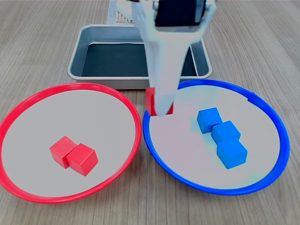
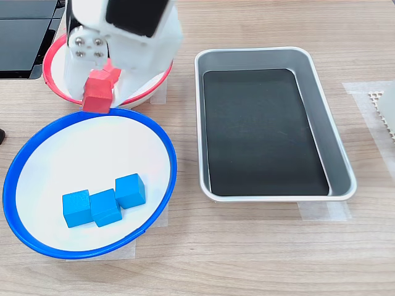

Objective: Relocate any red block in the blue dish to the red dish, correcting any misplacement.

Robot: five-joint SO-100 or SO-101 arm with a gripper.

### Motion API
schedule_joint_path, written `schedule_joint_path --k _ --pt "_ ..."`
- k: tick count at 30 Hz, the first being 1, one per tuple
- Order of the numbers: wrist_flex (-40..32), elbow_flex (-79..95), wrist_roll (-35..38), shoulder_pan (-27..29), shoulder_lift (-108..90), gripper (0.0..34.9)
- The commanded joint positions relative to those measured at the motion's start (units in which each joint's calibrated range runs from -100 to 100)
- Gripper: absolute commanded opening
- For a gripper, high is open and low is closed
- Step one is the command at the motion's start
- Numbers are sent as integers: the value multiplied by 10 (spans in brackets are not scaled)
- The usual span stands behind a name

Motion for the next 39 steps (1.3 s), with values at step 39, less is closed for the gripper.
schedule_joint_path --k 39 --pt "-120 98 177 133 30 4"
